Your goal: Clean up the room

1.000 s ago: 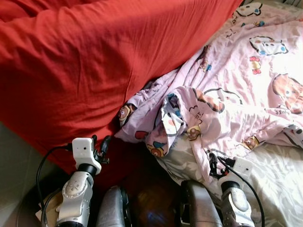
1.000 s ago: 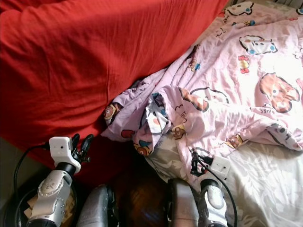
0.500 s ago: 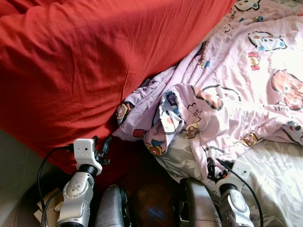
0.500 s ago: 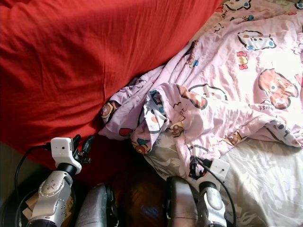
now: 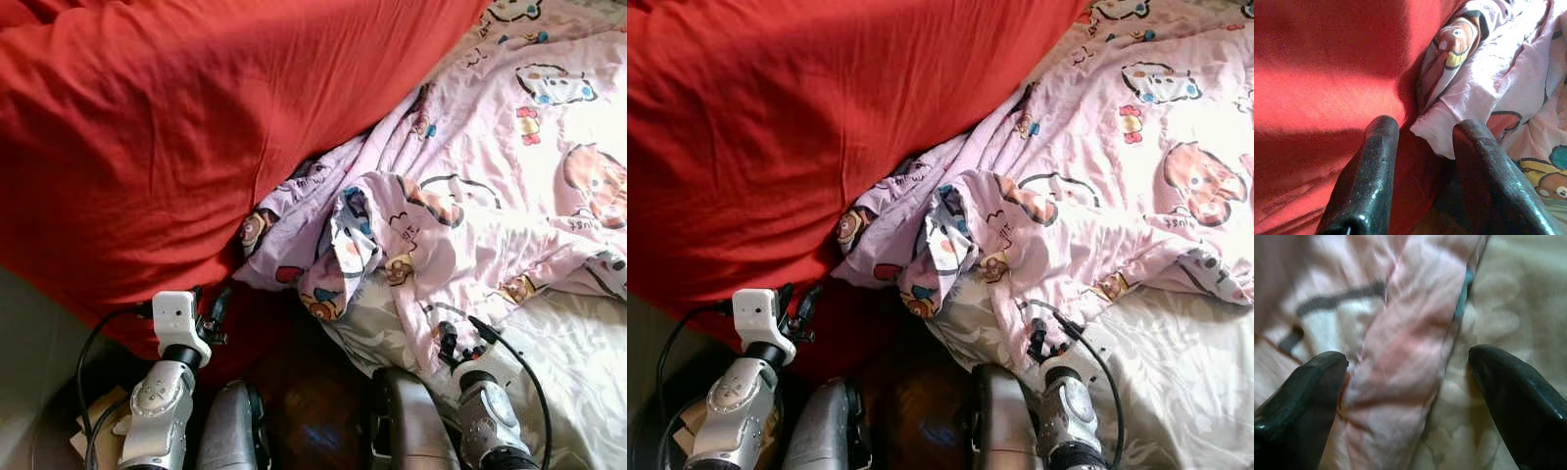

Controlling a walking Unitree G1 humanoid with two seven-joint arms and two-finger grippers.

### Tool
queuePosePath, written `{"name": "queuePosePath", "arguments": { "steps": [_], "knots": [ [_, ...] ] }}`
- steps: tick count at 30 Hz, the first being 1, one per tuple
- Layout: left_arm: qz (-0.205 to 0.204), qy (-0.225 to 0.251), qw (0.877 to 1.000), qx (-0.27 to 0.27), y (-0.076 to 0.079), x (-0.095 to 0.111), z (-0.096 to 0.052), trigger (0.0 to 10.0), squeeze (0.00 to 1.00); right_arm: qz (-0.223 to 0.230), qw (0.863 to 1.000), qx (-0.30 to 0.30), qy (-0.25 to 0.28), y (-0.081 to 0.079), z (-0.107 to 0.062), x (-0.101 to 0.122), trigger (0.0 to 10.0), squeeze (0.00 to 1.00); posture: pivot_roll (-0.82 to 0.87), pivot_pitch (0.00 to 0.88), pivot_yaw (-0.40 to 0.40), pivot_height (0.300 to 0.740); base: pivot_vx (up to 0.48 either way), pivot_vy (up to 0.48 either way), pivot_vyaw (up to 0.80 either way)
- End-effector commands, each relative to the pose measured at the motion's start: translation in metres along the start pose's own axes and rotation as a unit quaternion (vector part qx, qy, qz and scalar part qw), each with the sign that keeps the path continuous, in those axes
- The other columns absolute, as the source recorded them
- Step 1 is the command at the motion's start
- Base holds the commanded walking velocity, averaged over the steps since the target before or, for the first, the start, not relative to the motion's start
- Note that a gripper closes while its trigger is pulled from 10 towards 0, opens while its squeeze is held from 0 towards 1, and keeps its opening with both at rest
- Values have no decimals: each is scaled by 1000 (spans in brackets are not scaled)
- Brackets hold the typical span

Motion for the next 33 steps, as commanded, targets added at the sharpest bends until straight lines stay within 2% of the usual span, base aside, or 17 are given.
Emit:
{"name": "queuePosePath", "arguments": {
  "steps": [1, 8, 13, 16, 22, 29, 30, 31, 32, 33],
  "knots": [
    [4, -7, 1000, 0, -1, -4, -4, 10000, 0, 9, 1000, -11, -25, 8, -4, -14, 10000, 0, 37, 274, 7, 602, 0, 0, 0],
    [5, -5, 1000, 3, -3, -3, -4, 10000, 0, 13, 999, 9, -35, 1, -3, -17, 10000, 0, 37, 274, 7, 602, 0, 0, 0],
    [4, -6, 1000, 4, -3, -3, -4, 10000, 0, 14, 997, 56, -48, -18, -1, -20, 10000, 0, 41, 276, 7, 602, 0, 0, 0],
    [4, -6, 1000, 3, -3, -4, -4, 10000, 0, 15, 996, 62, -58, -21, -2, -24, 10000, 0, 43, 276, 6, 602, 0, 0, 0],
    [4, -8, 1000, 5, -3, -5, -5, 10000, 0, 8, 994, 59, -91, -18, -5, -39, 10000, 0, 46, 279, 5, 602, 0, 0, 0],
    [3, -9, 1000, 4, -2, -5, -6, 10000, 0, -14, 991, 36, -130, -8, -10, -55, 10000, 0, 49, 280, 4, 602, 0, 0, 0],
    [2, -8, 1000, 4, -2, -5, -6, 10000, 0, -16, 991, 38, -131, -8, -10, -56, 6863, 0, 49, 280, 4, 602, 0, 0, 0],
    [2, -8, 1000, 4, -2, -5, -6, 10000, 0, -17, 990, 40, -132, -8, -10, -56, 6863, 0, 49, 280, 4, 602, 0, 0, 0],
    [2, -9, 1000, 4, -2, -5, -6, 10000, 0, -20, 990, 44, -133, -9, -10, -57, 0, 0, 49, 280, 4, 602, 0, 0, 0],
    [2, -9, 1000, 4, -2, -5, -6, 10000, 0, -21, 990, 47, -133, -10, -10, -57, 0, 0, 49, 280, 4, 602, 0, 0, 0]
  ]
}}
Point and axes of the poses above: a point about 5 cm out from each wrist's last joint towards the gripper, its own z axis pointing out of the wrist towards the gripper, its own x axis along the axis of the wrist's last joint, y = z × x, the point moved 6 cm from there along z, pointing out of the wrist towards the gripper, and after that the axes turned 13 degrees about z, right-handed, at the moved point
